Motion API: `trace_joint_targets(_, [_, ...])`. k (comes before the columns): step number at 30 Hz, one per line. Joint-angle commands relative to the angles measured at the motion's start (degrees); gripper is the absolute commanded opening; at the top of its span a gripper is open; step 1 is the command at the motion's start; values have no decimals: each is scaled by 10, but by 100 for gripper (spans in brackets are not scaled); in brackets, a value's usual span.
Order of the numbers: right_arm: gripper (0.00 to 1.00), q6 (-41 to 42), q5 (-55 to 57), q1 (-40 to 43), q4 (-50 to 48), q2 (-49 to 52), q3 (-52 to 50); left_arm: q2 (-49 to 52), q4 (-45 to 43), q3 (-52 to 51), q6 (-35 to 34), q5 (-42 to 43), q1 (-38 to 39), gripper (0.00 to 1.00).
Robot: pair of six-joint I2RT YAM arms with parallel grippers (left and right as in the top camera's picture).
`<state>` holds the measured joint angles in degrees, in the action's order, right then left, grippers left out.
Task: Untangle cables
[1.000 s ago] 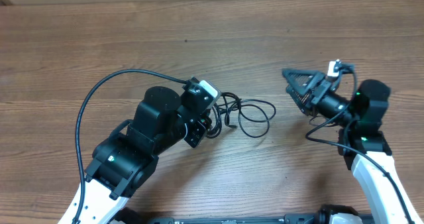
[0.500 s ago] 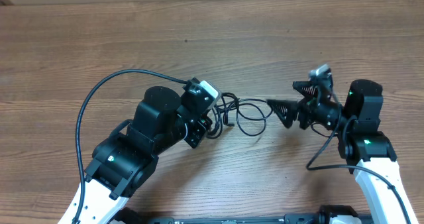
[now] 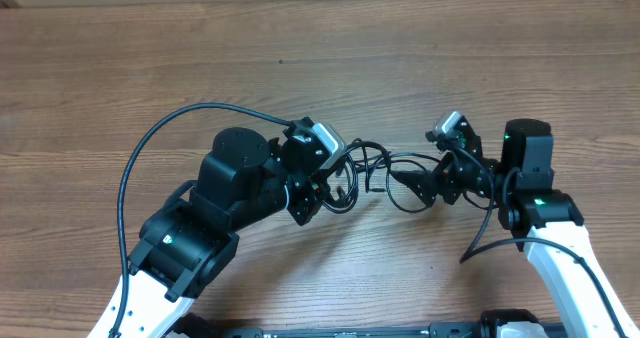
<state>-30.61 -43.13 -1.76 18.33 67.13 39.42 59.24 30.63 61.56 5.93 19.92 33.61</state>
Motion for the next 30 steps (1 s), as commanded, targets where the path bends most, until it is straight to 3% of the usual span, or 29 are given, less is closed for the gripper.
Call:
trace_joint_targets(1, [91, -14, 0, -7, 5, 12, 11, -13, -11, 20, -4, 30, -2, 4])
trace_joint_targets(6, [87, -14, 0, -8, 5, 14, 11, -13, -35, 20, -4, 74, -3, 4])
trace_joint_targets(11, [45, -14, 0, -8, 9, 14, 11, -13, -45, 20, -4, 89, -2, 4])
trace_joint_targets(15, [32, -14, 0, -8, 16, 14, 11, -13, -48, 20, -4, 117, -2, 4])
trace_joint_targets(18, [17, -11, -5, -8, 18, 14, 11, -13, -47, 20, -10, 117, -2, 4])
trace_joint_targets(19, [17, -11, -9, -8, 18, 14, 11, -12, -48, 20, -13, 117, -2, 4])
trace_joint_targets(21, [52, -9, -26, -8, 19, 14, 11, -12, -50, 20, -21, 117, -2, 4])
trace_joint_targets(25, [60, -10, -32, -8, 18, 14, 11, -12, -61, 20, -47, 117, -2, 4])
trace_joint_targets(28, [59, -10, -32, -8, 18, 14, 11, -12, -69, 20, -64, 126, -2, 4])
trace_joint_targets(30, [53, -9, -33, -8, 18, 14, 11, -11, -81, 20, -64, 149, -2, 4])
